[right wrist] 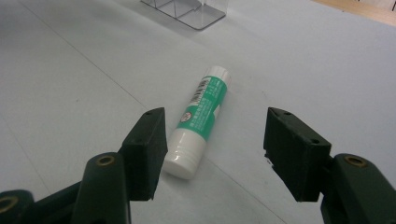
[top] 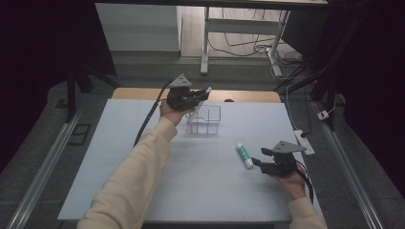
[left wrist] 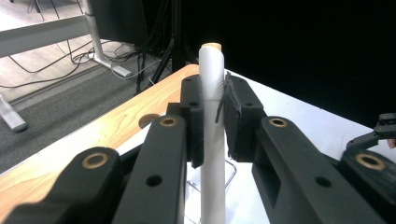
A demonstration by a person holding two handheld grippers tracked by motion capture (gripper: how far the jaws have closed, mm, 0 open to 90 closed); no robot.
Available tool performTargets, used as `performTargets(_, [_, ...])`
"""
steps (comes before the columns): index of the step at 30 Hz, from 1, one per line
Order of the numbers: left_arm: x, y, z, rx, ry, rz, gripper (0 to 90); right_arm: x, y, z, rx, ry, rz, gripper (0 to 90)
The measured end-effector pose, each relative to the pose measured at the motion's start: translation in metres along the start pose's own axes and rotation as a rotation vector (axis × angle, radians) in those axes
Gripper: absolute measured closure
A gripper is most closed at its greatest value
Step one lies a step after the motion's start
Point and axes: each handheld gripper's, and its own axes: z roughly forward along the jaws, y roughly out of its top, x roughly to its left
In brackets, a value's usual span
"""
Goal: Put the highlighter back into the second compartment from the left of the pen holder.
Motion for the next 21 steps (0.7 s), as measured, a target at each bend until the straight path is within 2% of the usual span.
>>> performTargets(4, [0.0,0.001,0.005,-0.005,0.006,-0.011,78.8,0.0,0.0,0.0,-0.001,0.001,0.002,38.7])
performTargets(21, [0.003,0.008,0.026,-0.006,0.028,0.0,78.8,0.0,0.0,-0.001,-0.002,-0.003,0.01,38.7])
